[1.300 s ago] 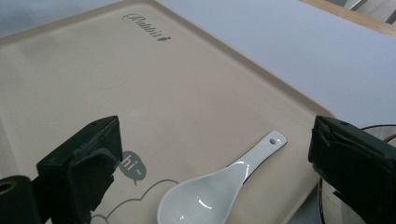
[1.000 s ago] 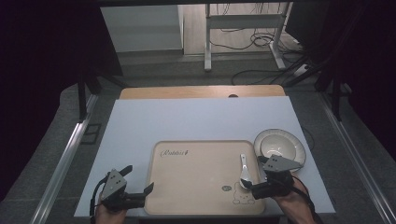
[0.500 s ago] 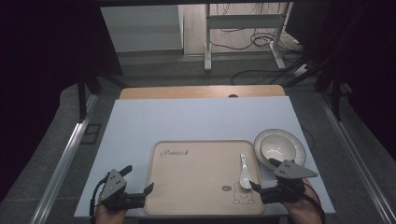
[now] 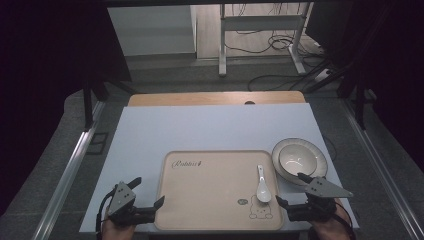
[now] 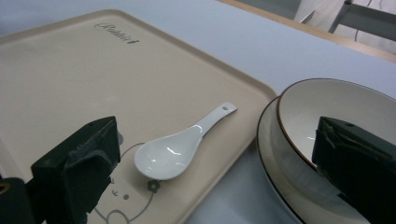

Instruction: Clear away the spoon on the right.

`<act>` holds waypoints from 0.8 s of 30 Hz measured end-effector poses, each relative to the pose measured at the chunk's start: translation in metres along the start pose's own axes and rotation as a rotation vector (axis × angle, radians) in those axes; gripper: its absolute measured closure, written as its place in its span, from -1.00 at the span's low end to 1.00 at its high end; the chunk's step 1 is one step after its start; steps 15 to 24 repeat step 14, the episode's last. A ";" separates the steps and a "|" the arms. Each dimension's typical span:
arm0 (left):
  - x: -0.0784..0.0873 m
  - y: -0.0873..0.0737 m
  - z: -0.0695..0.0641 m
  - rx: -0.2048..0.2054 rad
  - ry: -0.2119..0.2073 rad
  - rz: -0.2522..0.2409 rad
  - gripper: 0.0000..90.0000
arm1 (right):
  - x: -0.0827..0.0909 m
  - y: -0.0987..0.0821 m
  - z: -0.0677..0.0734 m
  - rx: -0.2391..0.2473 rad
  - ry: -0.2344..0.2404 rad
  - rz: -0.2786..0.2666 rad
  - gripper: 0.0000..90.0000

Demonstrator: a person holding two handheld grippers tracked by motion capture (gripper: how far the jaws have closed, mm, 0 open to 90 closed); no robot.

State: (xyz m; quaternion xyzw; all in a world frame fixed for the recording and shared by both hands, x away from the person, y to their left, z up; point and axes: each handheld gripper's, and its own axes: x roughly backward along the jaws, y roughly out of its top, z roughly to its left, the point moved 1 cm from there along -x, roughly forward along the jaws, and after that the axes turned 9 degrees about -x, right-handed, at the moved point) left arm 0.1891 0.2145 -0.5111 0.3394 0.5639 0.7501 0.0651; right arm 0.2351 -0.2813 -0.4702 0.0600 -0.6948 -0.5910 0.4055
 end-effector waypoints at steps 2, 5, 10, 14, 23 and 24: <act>0.000 0.000 0.000 -0.001 0.001 0.000 -0.92 | 0.002 -0.003 -0.002 -0.008 -0.003 -0.009 -0.98; 0.000 0.000 0.000 0.000 0.002 0.001 -0.92 | 0.003 -0.009 -0.006 -0.018 -0.017 -0.010 -0.98; 0.000 -0.001 0.000 0.001 0.001 0.003 -0.92 | -0.001 -0.017 -0.012 -0.037 -0.028 0.001 -0.98; -0.001 0.000 0.000 0.000 -0.001 0.005 -0.92 | -0.004 -0.019 -0.012 -0.043 -0.030 0.005 -0.98; -0.001 0.000 0.000 0.000 -0.001 0.005 -0.92 | -0.004 -0.019 -0.012 -0.043 -0.030 0.005 -0.98; -0.001 0.000 0.000 0.000 -0.001 0.005 -0.92 | -0.004 -0.019 -0.012 -0.043 -0.030 0.005 -0.98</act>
